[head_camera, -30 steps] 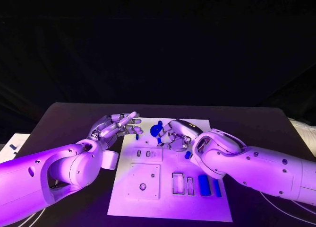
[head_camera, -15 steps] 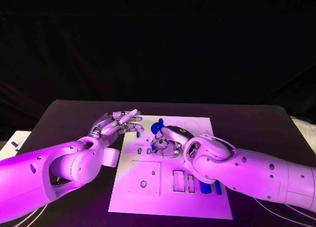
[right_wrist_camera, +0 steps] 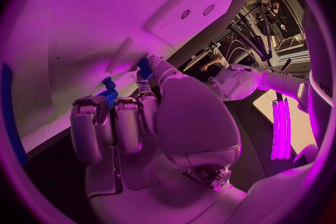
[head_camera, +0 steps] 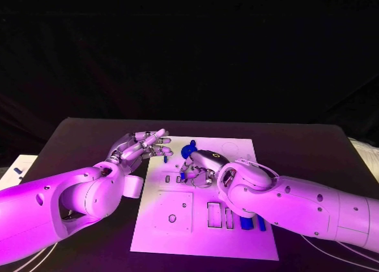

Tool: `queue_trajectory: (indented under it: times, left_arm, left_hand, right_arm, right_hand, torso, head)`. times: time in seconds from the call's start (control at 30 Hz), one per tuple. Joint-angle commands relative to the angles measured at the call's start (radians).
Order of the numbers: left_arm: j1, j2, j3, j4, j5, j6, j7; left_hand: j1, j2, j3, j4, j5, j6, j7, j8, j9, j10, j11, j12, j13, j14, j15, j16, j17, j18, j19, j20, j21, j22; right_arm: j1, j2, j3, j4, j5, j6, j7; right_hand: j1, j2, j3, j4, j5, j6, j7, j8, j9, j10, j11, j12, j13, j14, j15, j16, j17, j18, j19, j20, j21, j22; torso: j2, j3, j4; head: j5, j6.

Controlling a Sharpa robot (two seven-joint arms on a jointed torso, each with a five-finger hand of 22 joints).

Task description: Assemble the parts on the task board

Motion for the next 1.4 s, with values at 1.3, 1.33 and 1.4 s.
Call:
queue_trajectory:
  times: [1.3, 1.33, 1.4]
  left_arm:
    - [0.000, 0.001, 0.001, 0.004, 0.002, 0.023, 0.005]
    - [0.000, 0.001, 0.001, 0.004, 0.002, 0.023, 0.005]
    - [0.000, 0.001, 0.001, 0.004, 0.002, 0.024, 0.005]
  left_hand:
    - [0.004, 0.004, 0.001, -0.005, -0.001, 0.002, 0.008, -0.003, 0.000, 0.000, 0.007, -0.003, -0.001, 0.000, 0.002, -0.003, 0.001, 0.010, -0.005, 0.002, -0.005, -0.001]
    - [0.004, 0.004, 0.001, -0.005, -0.001, 0.002, 0.008, -0.003, 0.000, 0.000, 0.007, -0.003, -0.001, 0.000, 0.002, -0.003, 0.001, 0.010, -0.005, 0.002, -0.005, -0.001]
    - [0.004, 0.004, 0.001, -0.005, -0.001, 0.002, 0.008, -0.003, 0.000, 0.000, 0.007, -0.003, -0.001, 0.000, 0.002, -0.003, 0.001, 0.010, -0.005, 0.002, -0.005, -0.001]
  right_arm:
    - [-0.004, -0.009, -0.005, 0.006, -0.065, 0.142, -0.085]
    - [-0.004, -0.009, -0.005, 0.006, -0.066, 0.141, -0.086]
    - [-0.004, -0.009, -0.005, 0.006, -0.069, 0.138, -0.089]
  right_hand:
    - [-0.030, -0.015, -0.023, -0.006, -0.009, -0.002, 0.002, -0.012, 0.002, 0.003, 0.003, -0.021, 0.105, 0.079, 0.001, -0.010, 0.142, -0.007, 0.030, -0.002, -0.012, 0.173]
    - [-0.031, -0.015, -0.024, -0.006, -0.009, -0.002, 0.002, -0.012, 0.002, 0.002, 0.003, -0.022, 0.105, 0.079, 0.001, -0.010, 0.142, -0.006, 0.030, -0.002, -0.012, 0.172]
    - [-0.034, -0.016, -0.025, -0.005, -0.009, -0.003, 0.003, -0.013, 0.002, 0.002, 0.003, -0.024, 0.104, 0.079, 0.002, -0.011, 0.140, -0.006, 0.030, -0.002, -0.012, 0.172]
  torso:
    - [-0.001, -0.0009, 0.0002]
    - [-0.001, -0.0009, 0.0002]
    - [-0.001, -0.0007, 0.0000]
  head:
    - [0.003, -0.011]
    - [0.003, -0.011]
    - [0.004, -0.011]
